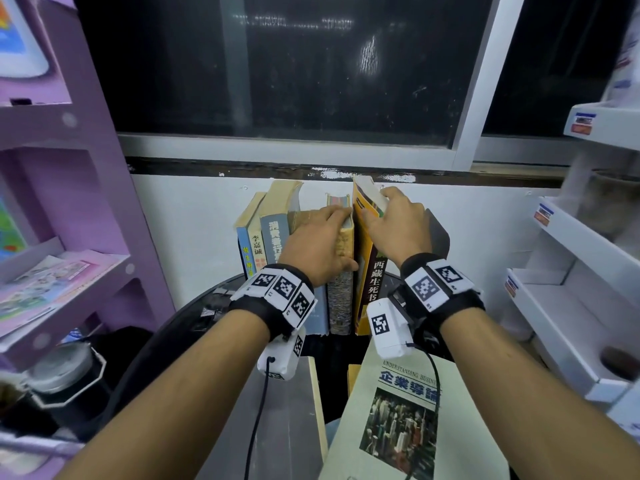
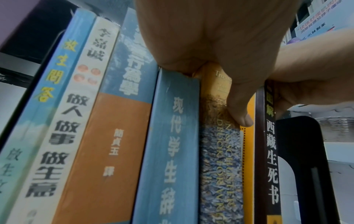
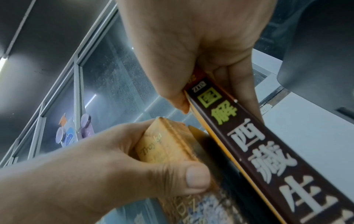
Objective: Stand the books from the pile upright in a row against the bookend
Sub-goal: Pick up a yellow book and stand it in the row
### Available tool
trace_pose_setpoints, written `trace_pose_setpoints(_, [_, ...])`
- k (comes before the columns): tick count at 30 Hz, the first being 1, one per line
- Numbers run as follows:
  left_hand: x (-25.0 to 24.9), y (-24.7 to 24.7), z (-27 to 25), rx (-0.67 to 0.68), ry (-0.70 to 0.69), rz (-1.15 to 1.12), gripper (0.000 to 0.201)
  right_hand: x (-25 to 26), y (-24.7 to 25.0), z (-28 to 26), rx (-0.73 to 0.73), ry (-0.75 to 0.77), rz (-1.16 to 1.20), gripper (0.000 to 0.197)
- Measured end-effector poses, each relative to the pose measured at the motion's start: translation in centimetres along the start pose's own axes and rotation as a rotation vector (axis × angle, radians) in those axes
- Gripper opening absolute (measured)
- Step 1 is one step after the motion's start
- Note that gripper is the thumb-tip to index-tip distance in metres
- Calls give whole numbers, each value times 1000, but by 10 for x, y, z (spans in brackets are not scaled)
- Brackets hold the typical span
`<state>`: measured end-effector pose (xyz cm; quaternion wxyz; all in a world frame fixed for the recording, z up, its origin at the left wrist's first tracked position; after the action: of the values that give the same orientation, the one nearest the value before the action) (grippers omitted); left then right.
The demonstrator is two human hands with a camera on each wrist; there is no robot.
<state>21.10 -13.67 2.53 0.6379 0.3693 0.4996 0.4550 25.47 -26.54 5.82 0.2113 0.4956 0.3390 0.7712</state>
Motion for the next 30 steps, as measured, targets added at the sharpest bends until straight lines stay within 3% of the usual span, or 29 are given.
trace_pose_setpoints(10, [2, -2, 1, -16, -4, -21, 96, 9, 6, -5, 247, 66, 155, 44])
trace_pose_setpoints(23, [-2, 1, -4, -43, -2, -15, 91, 13, 11, -8, 308, 82, 90, 39])
trace_pose_setpoints(30, [-1, 1, -5, -46, -2, -14, 89, 9, 9, -11, 309, 29, 214, 48])
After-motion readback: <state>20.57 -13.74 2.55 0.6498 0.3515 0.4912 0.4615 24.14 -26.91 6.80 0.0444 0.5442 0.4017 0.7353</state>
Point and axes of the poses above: each hand's wrist, its own z-axis towards the middle knuckle, its own y-axis out of the back of the hand, x = y × z, the point moved 2 cm from there along z, towards the middle knuckle, and after that the axes turned 12 degrees about x, right-handed, at the moved point
